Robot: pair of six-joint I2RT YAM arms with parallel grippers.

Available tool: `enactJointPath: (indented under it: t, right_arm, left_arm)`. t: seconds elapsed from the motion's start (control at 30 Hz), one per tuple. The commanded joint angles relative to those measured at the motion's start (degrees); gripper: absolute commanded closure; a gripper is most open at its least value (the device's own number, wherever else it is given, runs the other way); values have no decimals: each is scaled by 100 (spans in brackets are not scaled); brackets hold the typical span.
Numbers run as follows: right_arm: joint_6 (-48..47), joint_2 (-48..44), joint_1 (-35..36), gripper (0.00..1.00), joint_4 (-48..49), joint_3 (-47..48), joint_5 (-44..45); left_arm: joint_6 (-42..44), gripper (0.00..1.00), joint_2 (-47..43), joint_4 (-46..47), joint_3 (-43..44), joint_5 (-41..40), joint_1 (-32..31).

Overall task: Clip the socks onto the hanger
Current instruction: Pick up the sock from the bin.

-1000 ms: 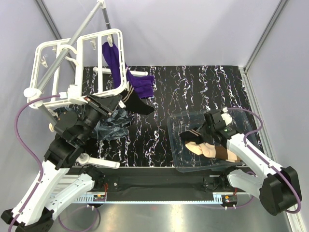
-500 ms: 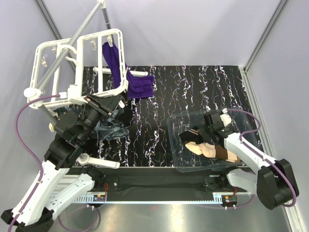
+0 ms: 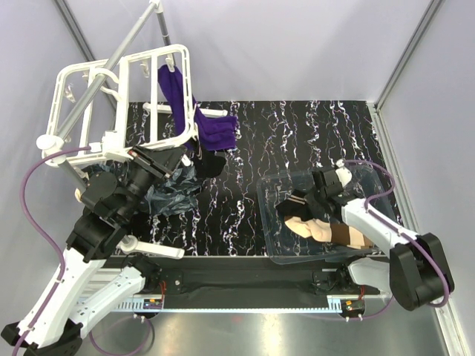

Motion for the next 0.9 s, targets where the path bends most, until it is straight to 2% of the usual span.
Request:
enactJointPath:
  t: [0.0,0.1,0.2,0.37,0.63,0.7,0.83,0.87]
  right_arm:
    - [-1149,-574,-45,100,288,434,-234]
    - [-1940,-1330,-45,100,358,557,-848]
    - [-2540,-1902,-36,100,420,768,-2103]
    - [-2893,-2089,-36,100,-406,1663,-3766]
    - [-2385,-1879,16,100,-145,2701,-6210]
    - [-2052,-1712,86,100,85,2798,-6535]
    - [-1594,-1326,490,100,769,2992,-6607]
    - [-1514,-1194,822,100,902,3027,-6564]
  left_arm:
    - [-9,100,-43,157,141,164,-9]
    - [-26,100,-87,157,141,182,-18]
    - [-35,100,-122,166,150,191,-9]
    - [-97,100,-122,210,167,235,-18]
    - [-176,100,-26,324,229,375,-18]
    - [-220,100,-8,368,238,428,-18]
    - [-316,100,1,491,220,542,-18]
    - [-343,100,9,517,220,577,-18]
